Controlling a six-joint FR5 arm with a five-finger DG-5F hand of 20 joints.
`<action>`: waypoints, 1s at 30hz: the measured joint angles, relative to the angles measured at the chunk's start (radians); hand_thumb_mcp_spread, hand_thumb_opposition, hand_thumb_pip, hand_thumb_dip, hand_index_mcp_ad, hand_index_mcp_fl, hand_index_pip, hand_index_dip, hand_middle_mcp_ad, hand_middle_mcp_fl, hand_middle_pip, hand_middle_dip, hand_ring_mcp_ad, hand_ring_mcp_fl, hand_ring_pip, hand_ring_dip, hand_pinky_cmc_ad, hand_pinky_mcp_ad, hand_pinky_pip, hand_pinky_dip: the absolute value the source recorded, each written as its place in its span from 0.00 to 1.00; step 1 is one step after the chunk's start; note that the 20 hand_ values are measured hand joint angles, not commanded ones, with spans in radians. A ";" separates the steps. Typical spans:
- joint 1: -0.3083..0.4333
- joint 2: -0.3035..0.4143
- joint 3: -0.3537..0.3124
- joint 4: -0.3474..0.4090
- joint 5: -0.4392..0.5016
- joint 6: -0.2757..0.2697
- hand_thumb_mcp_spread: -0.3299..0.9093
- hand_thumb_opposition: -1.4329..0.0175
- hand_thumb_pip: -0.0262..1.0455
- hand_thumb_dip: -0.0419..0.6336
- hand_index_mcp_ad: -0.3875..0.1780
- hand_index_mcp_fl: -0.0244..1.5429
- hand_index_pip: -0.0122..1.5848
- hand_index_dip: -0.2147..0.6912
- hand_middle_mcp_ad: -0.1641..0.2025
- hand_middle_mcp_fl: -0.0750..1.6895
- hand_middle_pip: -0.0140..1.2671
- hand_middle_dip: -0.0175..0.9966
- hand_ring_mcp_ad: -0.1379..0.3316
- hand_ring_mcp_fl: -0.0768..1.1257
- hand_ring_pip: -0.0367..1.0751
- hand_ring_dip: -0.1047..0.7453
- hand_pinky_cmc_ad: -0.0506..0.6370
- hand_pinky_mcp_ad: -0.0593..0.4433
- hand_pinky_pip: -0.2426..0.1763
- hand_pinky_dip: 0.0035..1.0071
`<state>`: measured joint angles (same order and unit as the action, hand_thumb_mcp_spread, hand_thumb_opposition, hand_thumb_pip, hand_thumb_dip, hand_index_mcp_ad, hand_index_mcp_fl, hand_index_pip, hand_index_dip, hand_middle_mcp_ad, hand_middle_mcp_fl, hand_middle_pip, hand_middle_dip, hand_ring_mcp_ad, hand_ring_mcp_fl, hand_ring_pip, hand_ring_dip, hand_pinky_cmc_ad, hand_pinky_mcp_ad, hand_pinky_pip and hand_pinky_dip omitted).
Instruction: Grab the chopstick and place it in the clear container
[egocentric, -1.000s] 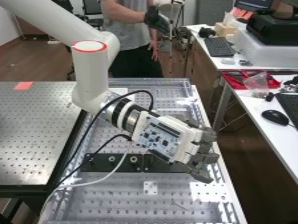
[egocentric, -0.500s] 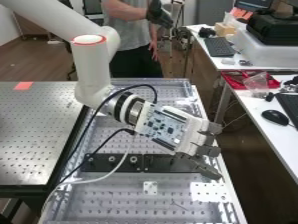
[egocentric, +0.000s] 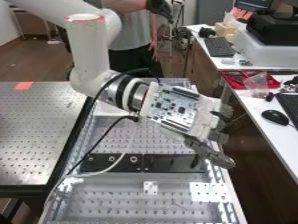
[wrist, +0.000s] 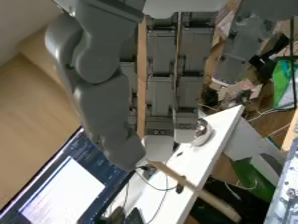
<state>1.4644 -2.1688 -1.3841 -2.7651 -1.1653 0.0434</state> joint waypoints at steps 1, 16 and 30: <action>-0.001 0.002 0.003 -0.005 -0.003 -0.004 0.84 0.30 0.51 0.46 0.49 0.52 0.75 0.17 0.57 0.64 0.46 0.67 0.30 0.81 0.11 0.78 0.64 0.65 0.81 0.19; -0.010 0.078 0.041 -0.130 -0.051 -0.091 0.84 0.30 0.50 0.46 0.49 0.52 0.75 0.17 0.56 0.65 0.46 0.67 0.28 0.83 0.11 0.78 0.64 0.65 0.85 0.19; 0.072 0.203 0.049 -0.348 -0.089 -0.087 0.84 0.30 0.50 0.46 0.49 0.53 0.74 0.17 0.57 0.65 0.46 0.67 0.27 0.84 0.11 0.78 0.64 0.65 0.85 0.19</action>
<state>1.5360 -1.9656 -1.3349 -3.1130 -1.2546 -0.0436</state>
